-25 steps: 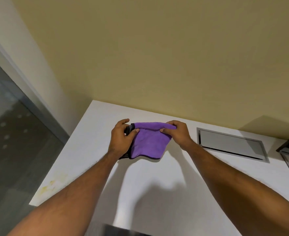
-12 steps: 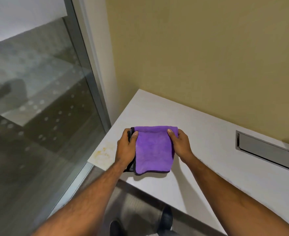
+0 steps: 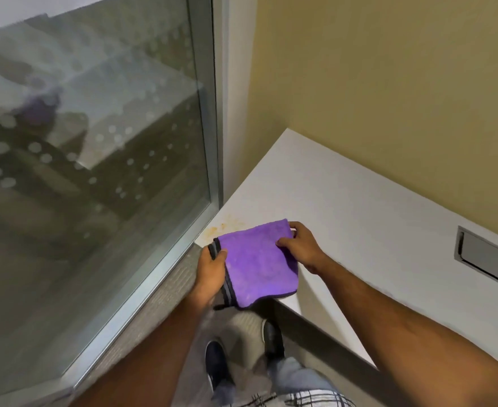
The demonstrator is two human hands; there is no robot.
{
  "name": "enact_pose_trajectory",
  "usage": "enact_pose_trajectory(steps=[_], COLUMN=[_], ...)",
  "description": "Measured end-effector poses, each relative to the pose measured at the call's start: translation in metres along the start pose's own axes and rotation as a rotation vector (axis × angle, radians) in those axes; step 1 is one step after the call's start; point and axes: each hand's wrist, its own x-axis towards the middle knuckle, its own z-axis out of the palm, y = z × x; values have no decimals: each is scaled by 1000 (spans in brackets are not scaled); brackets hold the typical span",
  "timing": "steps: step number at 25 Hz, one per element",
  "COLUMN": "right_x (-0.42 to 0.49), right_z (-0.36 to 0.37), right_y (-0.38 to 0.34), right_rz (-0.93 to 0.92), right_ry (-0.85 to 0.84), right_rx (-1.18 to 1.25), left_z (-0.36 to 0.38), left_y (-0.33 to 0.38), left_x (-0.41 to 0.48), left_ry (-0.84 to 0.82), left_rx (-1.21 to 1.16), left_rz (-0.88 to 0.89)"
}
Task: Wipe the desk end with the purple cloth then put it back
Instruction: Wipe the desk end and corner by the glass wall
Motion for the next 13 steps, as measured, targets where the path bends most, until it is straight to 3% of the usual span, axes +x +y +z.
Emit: enact_pose_trajectory(steps=[6, 13], right_x=[62, 101], right_z=[12, 32], right_y=[-7, -4], right_rz=[-127, -311], right_ry=[21, 98], right_rx=[-294, -352], left_z=[3, 9], left_y=[-7, -1], left_x=[35, 58], left_ry=[38, 118], left_rx=[119, 452], left_rz=[-76, 172])
